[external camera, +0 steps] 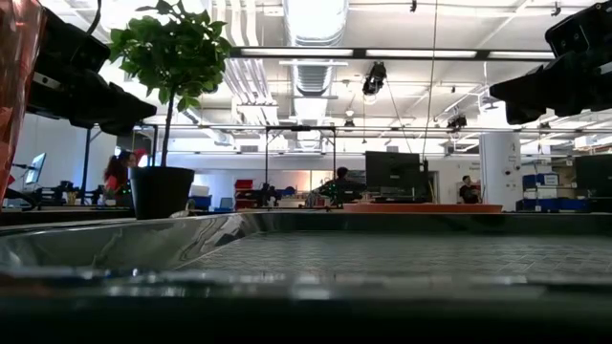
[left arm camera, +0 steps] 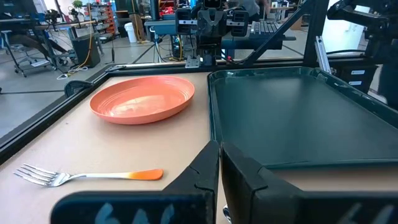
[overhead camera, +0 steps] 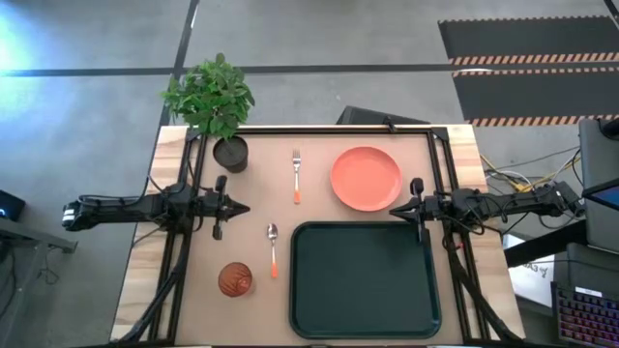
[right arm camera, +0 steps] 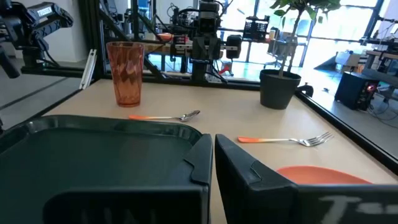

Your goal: Pick and place plate/cup/fork/spoon on tray

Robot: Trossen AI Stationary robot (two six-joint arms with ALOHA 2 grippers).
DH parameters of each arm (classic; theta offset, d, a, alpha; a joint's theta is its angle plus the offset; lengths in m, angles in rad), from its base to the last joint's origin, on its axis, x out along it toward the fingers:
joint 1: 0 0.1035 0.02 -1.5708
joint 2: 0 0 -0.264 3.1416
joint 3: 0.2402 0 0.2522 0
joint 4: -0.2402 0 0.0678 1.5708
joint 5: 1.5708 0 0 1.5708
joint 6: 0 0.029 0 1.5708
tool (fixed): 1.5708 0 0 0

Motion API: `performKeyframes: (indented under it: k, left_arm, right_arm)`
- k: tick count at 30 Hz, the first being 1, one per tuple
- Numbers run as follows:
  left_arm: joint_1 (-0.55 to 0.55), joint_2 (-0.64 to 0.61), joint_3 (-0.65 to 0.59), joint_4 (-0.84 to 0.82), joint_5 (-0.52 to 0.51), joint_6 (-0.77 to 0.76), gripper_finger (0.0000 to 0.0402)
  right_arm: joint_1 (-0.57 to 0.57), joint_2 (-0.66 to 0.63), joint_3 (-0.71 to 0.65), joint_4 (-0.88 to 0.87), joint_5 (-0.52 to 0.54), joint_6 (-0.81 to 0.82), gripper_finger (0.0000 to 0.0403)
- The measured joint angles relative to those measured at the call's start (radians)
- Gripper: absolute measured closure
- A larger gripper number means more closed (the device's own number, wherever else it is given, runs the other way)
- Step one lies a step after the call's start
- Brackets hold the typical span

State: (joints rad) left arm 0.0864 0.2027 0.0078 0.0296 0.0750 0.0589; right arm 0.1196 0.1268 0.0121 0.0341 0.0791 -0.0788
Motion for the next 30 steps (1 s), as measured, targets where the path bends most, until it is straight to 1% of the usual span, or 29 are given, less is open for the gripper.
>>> performKeyframes:
  k: [17,21,23,26,30]
  left_arm:
    - [0.000,0.000,0.000,0.000,0.000,0.000,0.0402]
    - [0.000,0.000,0.000,0.000,0.000,0.000,0.0402]
    - [0.000,0.000,0.000,0.000,0.000,0.000,0.0402]
    - [0.000,0.000,0.000,0.000,0.000,0.000,0.0402]
    - [0.000,0.000,0.000,0.000,0.000,0.000,0.0402]
  right_arm:
    - [0.000,0.000,0.000,0.006,0.000,0.002,0.0394]
    - [0.000,0.000,0.000,0.008,0.002,0.062,0.0394]
    - [0.000,0.000,0.000,0.009,0.028,0.099,0.0394]
    - [0.000,0.000,0.000,0.013,0.098,0.193,0.0394]
    - [0.000,0.000,0.000,0.057,0.236,0.339,0.0394]
